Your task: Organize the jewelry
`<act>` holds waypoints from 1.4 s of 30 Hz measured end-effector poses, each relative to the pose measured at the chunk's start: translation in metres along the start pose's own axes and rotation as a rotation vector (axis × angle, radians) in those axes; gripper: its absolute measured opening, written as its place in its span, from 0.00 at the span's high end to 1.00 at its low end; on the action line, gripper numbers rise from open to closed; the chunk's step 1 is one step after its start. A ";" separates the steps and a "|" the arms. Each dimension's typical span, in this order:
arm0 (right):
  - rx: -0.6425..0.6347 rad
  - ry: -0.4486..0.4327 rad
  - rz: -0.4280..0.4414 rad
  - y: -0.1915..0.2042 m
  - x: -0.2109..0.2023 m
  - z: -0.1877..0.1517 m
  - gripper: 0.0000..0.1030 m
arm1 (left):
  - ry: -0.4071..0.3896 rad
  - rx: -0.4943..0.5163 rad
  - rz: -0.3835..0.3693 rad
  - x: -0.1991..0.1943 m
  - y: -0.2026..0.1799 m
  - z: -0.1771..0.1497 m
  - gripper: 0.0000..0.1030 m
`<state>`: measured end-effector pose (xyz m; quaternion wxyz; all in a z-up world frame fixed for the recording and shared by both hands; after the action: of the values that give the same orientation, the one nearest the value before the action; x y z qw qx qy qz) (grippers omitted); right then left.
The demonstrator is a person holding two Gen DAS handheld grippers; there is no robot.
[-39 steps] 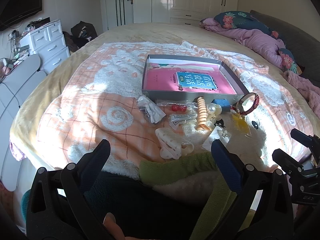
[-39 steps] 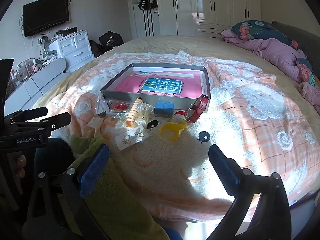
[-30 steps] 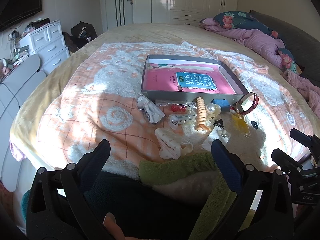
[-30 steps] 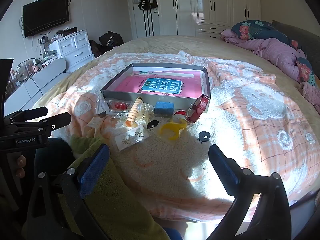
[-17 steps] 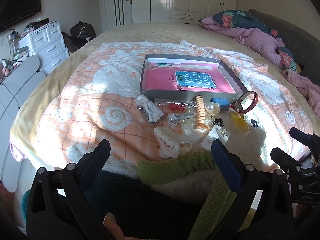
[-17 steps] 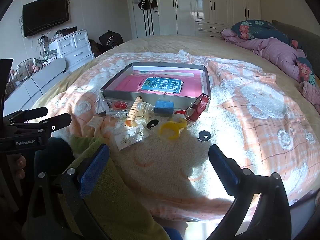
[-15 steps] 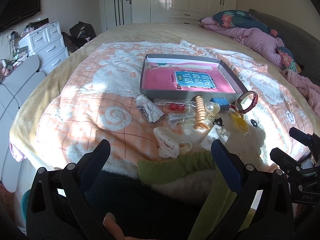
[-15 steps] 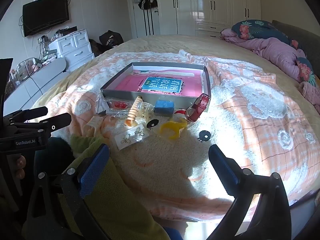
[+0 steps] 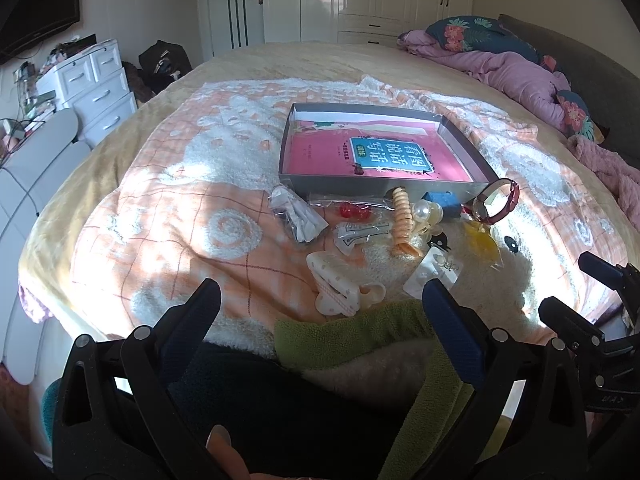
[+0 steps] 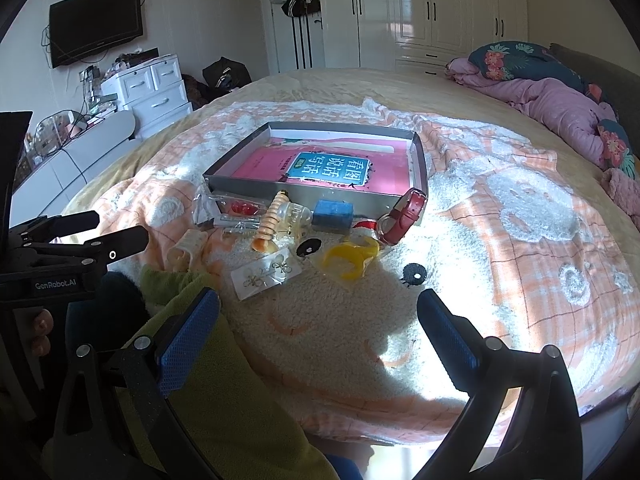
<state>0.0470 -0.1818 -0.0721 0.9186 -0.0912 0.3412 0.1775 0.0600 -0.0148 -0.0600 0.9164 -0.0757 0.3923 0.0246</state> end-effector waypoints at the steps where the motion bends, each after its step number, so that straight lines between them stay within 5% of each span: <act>1: 0.000 0.004 0.001 0.000 0.002 0.000 0.04 | 0.002 0.000 -0.001 0.002 0.002 0.000 0.08; 19: 0.050 0.051 -0.034 -0.030 0.033 0.002 0.04 | 0.067 -0.056 0.070 0.042 0.038 0.010 0.08; 42: 0.197 0.048 -0.053 -0.104 0.089 0.023 0.04 | 0.198 -0.161 0.054 0.099 0.068 0.024 0.08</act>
<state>0.1638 -0.2476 -0.1081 0.9189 -0.0139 0.3765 0.1167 0.1386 0.0549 -0.1235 0.8630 -0.1407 0.4796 0.0731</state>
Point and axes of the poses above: each gripper's, at about its wrist camera, not at the fingertips, and x roughly the way its jaws point, y to its left, z to its top, the point moved 9 cm from there along x, roughly the way its jaws point, and after that the axes turned 10 degrees about -x, right-handed, at the moved point
